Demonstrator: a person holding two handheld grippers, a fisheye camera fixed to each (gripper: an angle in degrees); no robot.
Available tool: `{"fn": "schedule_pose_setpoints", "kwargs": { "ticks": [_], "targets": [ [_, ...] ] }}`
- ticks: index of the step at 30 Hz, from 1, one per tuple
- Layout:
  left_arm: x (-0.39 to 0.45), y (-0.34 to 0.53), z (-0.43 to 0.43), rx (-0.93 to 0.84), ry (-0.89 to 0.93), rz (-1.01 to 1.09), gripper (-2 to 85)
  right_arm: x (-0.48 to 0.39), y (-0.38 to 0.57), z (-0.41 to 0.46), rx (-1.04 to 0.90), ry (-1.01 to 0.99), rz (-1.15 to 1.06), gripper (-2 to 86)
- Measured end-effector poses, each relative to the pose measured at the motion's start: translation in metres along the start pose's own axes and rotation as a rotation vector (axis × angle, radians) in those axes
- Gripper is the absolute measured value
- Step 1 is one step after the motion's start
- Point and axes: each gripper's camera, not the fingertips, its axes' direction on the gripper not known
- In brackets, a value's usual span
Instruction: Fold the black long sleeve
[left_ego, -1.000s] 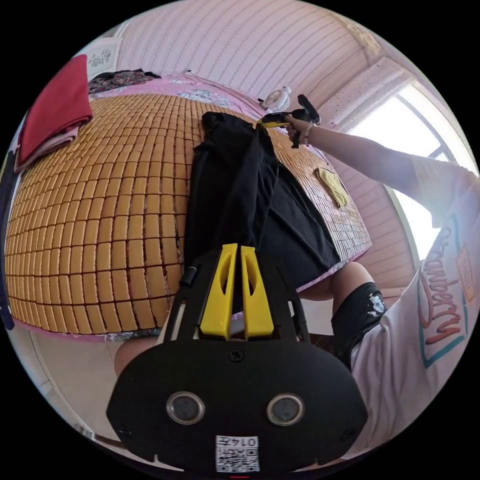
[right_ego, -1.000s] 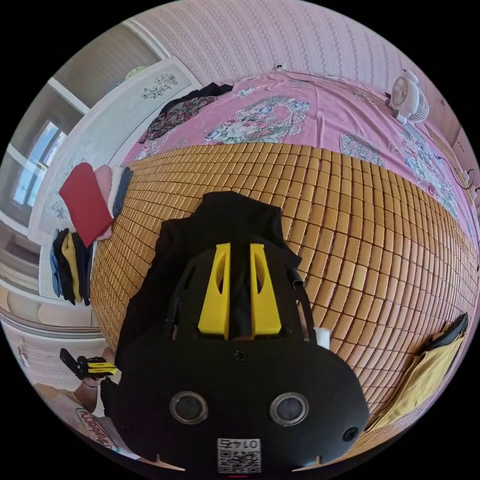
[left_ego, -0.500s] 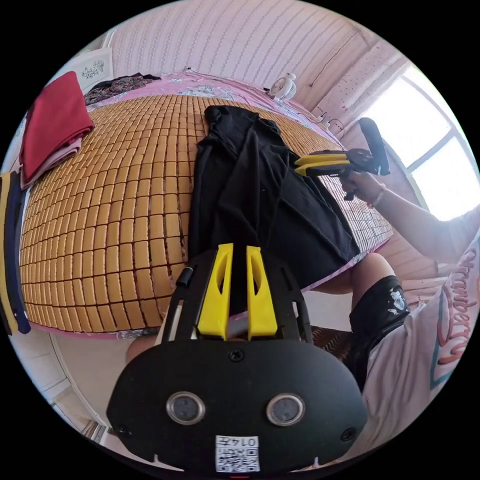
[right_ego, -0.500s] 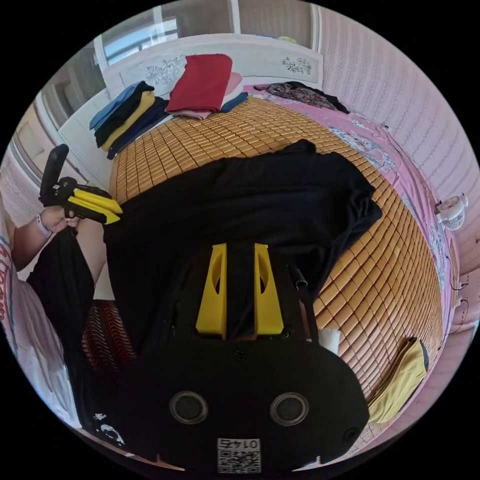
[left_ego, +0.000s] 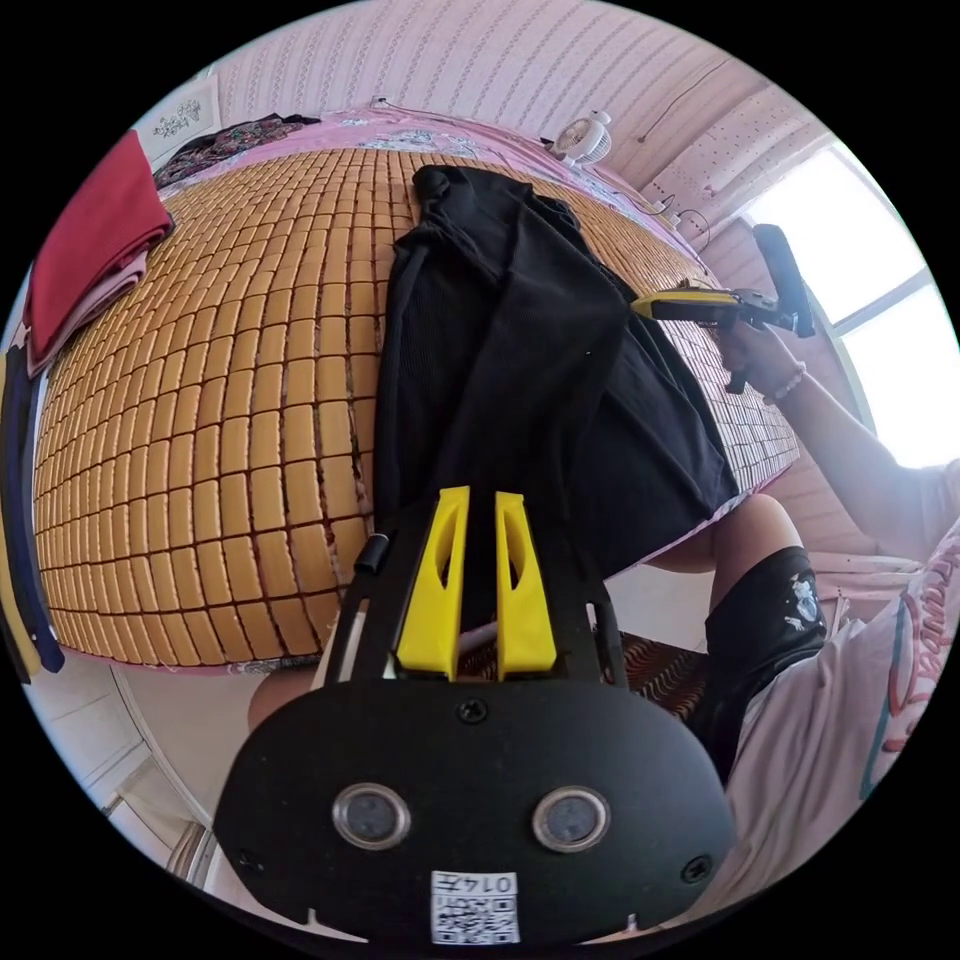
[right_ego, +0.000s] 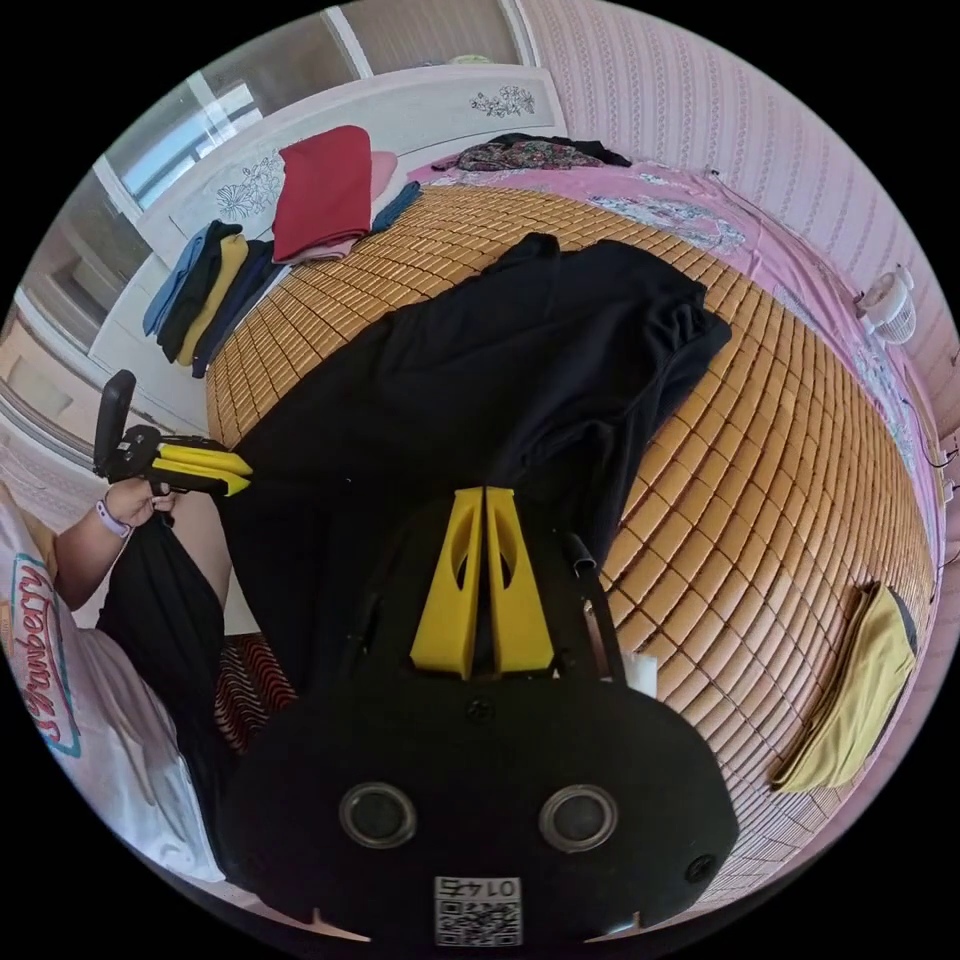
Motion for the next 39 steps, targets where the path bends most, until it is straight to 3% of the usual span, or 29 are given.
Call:
{"fn": "schedule_pose_setpoints", "kwargs": {
  "ticks": [3, 7, 11, 16, 20, 24, 27, 31, 35, 39],
  "targets": [
    [0.003, -0.015, -0.01, -0.001, -0.002, 0.025, 6.0, 0.018, 0.014, -0.001, -0.011, 0.006, 0.027, 5.3],
    [0.005, -0.046, -0.035, 0.065, -0.043, 0.076, 6.0, 0.064, 0.012, -0.025, 0.123, 0.069, 0.117, 6.2],
    [0.032, -0.066, -0.004, 0.017, 0.012, 0.119, 6.3, 0.111, -0.019, -0.019, 0.201, 0.059, 0.231, 7.1],
    [0.075, -0.069, 0.057, -0.119, 0.058, 0.191, 7.6, 0.136, -0.037, 0.037, 0.013, 0.109, 0.267, 5.5],
    [0.104, -0.071, 0.066, -0.117, -0.109, 0.323, 4.8, 0.161, -0.002, 0.011, 0.12, 0.035, 0.301, 1.4],
    [0.121, -0.076, 0.064, -0.127, -0.14, 0.399, 0.3, 0.182, 0.038, -0.021, 0.209, -0.008, 0.348, 1.3],
    [0.132, -0.073, 0.054, -0.087, -0.105, 0.448, 0.0, 0.204, 0.065, -0.014, 0.159, -0.023, 0.407, 1.9],
    [0.121, -0.07, 0.068, -0.135, 0.005, 0.398, 4.2, 0.214, 0.088, -0.004, 0.105, -0.003, 0.436, 3.7],
    [0.096, -0.067, 0.05, -0.069, 0.102, 0.377, 5.1, 0.217, 0.095, -0.024, 0.208, 0.052, 0.433, 5.6],
    [0.051, -0.097, 0.034, 0.043, 0.089, 0.352, 4.8, 0.234, 0.089, -0.031, 0.341, -0.053, 0.487, 9.1]
  ]
}}
